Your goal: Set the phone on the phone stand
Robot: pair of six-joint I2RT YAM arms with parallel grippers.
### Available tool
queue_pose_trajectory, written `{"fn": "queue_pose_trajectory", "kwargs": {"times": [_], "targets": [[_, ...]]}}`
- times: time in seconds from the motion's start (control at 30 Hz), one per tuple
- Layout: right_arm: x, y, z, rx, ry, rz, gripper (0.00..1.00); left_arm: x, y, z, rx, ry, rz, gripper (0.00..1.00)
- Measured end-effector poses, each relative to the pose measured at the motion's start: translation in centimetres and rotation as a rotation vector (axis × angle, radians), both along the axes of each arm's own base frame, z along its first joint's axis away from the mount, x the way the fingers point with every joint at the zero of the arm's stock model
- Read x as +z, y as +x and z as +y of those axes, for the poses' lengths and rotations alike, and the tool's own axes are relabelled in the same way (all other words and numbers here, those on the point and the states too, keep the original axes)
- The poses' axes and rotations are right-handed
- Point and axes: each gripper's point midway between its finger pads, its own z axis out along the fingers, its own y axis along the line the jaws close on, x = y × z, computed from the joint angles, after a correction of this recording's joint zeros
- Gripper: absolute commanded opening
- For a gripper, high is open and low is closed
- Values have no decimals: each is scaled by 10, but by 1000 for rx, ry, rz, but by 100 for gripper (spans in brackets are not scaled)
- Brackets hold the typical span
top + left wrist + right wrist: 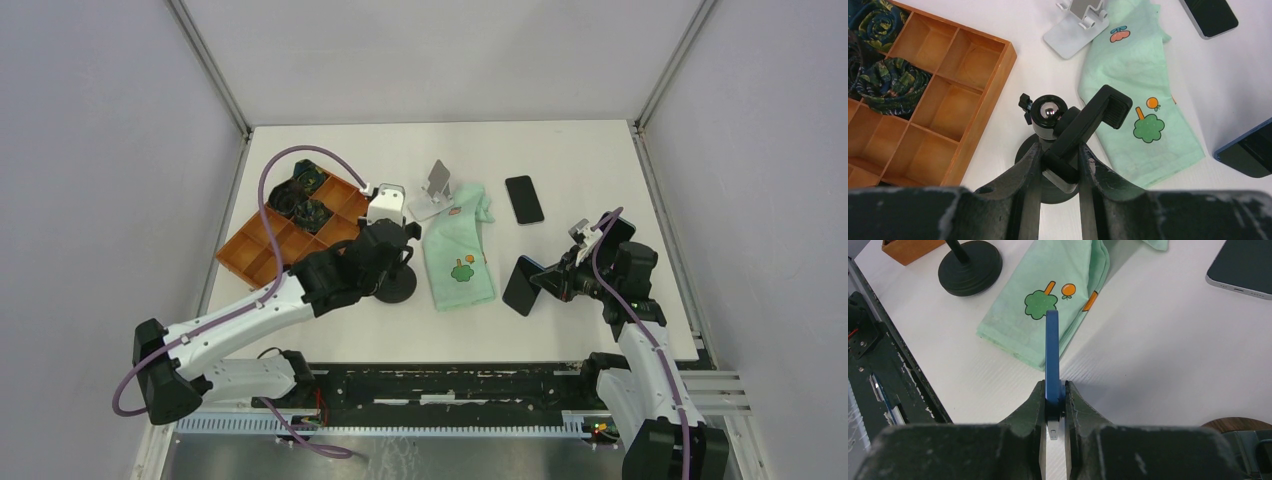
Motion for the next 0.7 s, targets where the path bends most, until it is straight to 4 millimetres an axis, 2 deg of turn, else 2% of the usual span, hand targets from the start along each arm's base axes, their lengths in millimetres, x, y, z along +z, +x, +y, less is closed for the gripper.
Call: {"fn": "queue_pose_trajectory", "kwargs": {"times": [0.1, 0.2, 0.6, 0.7], "targets": [[0, 0, 0, 0, 0, 0, 0, -3, -1, 1, 2, -2, 4, 3], [0, 0, 0, 0, 0, 0, 0, -3, -2, 3, 5, -17, 4, 10], [0, 0, 0, 1, 0, 1, 0, -3, -8, 7, 30, -70, 27, 42], [0, 0, 0, 1, 0, 0, 0, 2, -10, 8, 32, -91, 22, 49]]}}
